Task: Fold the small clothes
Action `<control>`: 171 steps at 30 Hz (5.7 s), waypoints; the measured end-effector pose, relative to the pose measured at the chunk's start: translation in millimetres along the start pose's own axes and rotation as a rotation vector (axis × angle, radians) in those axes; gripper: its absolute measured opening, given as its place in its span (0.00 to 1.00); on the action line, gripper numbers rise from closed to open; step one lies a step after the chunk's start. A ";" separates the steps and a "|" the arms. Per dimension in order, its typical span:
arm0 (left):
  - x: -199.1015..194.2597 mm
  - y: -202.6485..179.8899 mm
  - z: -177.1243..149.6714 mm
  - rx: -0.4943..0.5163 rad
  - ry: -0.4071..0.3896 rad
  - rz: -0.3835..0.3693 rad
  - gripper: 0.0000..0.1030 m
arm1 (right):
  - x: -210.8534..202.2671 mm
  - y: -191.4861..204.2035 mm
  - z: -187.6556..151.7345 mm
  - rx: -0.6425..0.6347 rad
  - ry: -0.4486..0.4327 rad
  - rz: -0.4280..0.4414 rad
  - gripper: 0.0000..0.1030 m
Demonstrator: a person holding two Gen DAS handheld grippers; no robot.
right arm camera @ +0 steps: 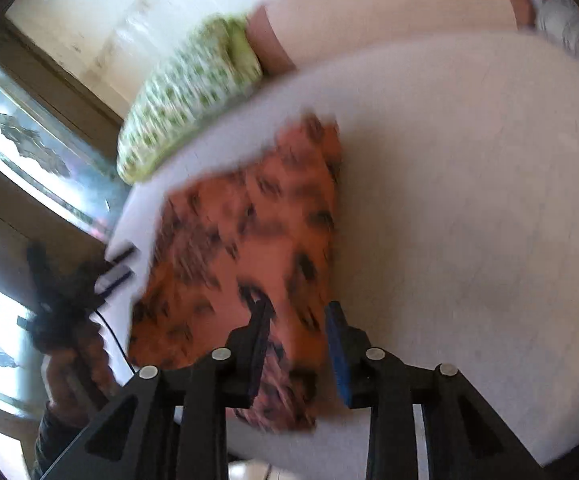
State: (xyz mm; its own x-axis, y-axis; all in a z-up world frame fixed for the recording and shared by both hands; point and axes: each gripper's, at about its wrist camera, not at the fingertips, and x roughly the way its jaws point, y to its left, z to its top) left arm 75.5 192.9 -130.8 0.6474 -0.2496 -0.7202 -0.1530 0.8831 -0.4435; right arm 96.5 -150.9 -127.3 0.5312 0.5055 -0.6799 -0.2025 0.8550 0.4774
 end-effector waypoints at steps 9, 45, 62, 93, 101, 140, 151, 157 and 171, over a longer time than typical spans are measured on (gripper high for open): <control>74.1 -2.4 48.2 0.002 0.178 -0.180 0.42 | 74.7 24.2 11.0 -0.092 0.178 0.131 0.38; -17.5 -6.1 -53.8 0.198 0.271 -0.133 0.19 | 66.0 4.5 8.0 -0.058 0.196 0.285 0.58; -40.7 -21.0 -25.2 0.182 0.172 -0.110 0.58 | 57.6 -5.1 17.9 0.020 0.228 0.363 0.60; 5.2 -55.6 -23.2 0.245 0.099 0.151 0.44 | 80.4 -19.4 53.4 0.159 0.164 0.357 0.67; -5.1 -64.1 -34.1 0.251 0.054 0.220 0.58 | 100.4 -34.0 57.7 0.199 0.160 0.324 0.77; -15.7 -81.0 -57.1 0.325 0.058 0.284 0.66 | 32.9 -10.1 8.7 -0.002 0.174 0.265 0.85; -15.1 -81.3 -61.4 0.334 0.062 0.285 0.66 | 14.0 -44.7 -28.3 0.036 0.176 0.211 0.85; -13.1 -77.2 -57.7 0.324 0.065 0.277 0.66 | 12.8 -44.9 -20.3 0.056 0.165 0.217 0.85; -15.3 -67.3 -42.9 0.277 0.042 0.259 0.66 | 16.1 -44.9 -10.1 0.071 0.166 0.195 0.85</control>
State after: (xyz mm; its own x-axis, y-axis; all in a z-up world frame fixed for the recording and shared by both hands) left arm 43.9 120.1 -112.8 0.5813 -0.0147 -0.8136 -0.0963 0.9916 -0.0867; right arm 105.8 -180.0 -165.3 0.3444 0.6772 -0.6502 -0.2261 0.7320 0.6427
